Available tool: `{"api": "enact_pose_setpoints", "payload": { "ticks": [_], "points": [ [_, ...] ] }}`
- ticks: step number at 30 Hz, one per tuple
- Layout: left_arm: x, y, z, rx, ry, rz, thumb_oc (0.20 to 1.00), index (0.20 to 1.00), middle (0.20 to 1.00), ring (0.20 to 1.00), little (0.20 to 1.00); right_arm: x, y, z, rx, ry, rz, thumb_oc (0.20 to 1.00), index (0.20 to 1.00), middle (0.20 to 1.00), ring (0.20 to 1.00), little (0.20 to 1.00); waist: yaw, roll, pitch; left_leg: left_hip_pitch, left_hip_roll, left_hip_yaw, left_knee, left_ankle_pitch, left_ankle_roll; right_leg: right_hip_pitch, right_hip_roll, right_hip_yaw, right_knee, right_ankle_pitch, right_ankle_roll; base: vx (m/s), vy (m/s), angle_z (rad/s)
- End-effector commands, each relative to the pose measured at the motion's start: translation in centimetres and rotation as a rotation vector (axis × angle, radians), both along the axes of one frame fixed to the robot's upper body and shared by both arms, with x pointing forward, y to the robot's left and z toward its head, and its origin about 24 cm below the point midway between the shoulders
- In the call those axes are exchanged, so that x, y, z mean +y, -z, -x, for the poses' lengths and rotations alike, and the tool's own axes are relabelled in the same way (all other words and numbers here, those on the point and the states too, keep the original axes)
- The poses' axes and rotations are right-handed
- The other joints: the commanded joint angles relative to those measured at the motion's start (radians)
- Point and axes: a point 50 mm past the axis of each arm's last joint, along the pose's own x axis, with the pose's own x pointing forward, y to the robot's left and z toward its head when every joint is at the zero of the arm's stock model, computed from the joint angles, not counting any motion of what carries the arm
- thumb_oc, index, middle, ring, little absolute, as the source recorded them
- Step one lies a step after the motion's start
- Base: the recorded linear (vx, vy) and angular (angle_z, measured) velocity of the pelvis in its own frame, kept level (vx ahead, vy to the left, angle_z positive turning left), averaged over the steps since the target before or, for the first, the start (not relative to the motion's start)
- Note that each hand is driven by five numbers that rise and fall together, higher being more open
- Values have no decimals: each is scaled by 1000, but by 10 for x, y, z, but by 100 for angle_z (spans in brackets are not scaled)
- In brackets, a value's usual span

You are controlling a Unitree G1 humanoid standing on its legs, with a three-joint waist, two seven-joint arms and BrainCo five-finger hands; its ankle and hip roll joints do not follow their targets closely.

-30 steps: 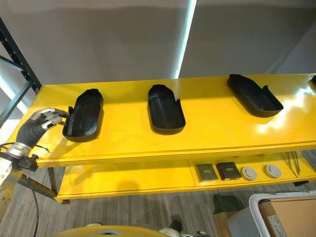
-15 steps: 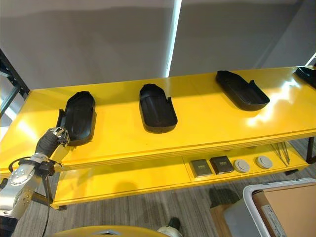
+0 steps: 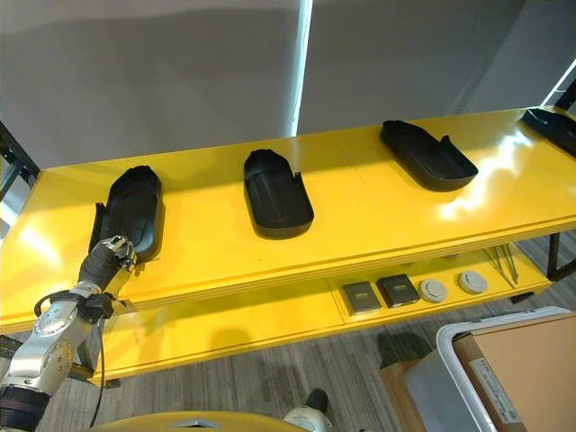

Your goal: Move parts from the plastic box to the shelf.

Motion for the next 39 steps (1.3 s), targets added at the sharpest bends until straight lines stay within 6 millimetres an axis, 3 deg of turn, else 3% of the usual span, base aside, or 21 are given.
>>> {"api": "enact_pose_setpoints", "payload": {
  "ticks": [1,12,28,29,30,31,39],
  "points": [
    [2,-19,-14,-103,-37,-14,200,200,200,200,200,-3,-3,-11,-29,-13,2,1000,1000,1000,1000,1000,2,-14,31,-78,28,-11,110,-54,63,72,-53,16,90,-148,61,5,13,-4],
    [12,-4,-22,-59,-137,-33,200,200,200,200,200,-3,-4,-12,-27,-38,1,1000,1000,1000,1000,1000,-16,-15,30,-74,29,-10,112,-52,64,70,-53,25,98,-153,61,0,2,-1],
    [14,-9,-39,-83,-166,-46,200,200,200,200,200,-1,-3,-14,-13,-89,-7,1000,1000,1000,1000,1000,-38,-19,22,-63,35,5,107,-51,61,73,-49,35,98,-159,62,2,0,0],
    [11,-13,-38,-103,-146,-43,498,498,498,498,498,0,-3,-14,-13,-93,-7,1000,1000,1000,1000,1000,-35,-19,24,-65,36,5,107,-50,60,74,-48,33,96,-158,61,0,0,0],
    [11,-13,-38,-106,-144,-42,567,567,567,567,567,0,-3,-14,-12,-94,-8,1000,1000,1000,1000,1000,-34,-19,24,-65,36,5,106,-50,60,74,-48,33,95,-158,61,0,0,0],
    [10,-15,-37,-118,-136,-42,1000,1000,1000,1000,1000,0,-3,-14,-12,-95,-7,1000,1000,1000,1000,1000,-33,-19,24,-66,36,4,106,-49,60,74,-48,33,95,-158,61,-33,-2,1],
    [-2,-55,-27,-310,-13,-17,1000,1000,1000,1000,1000,1,-2,-16,-22,-81,-6,1000,1000,1000,1000,1000,0,-16,28,-67,32,-17,102,-49,60,89,-47,16,89,-159,56,-8,-1,0]
  ]
}}
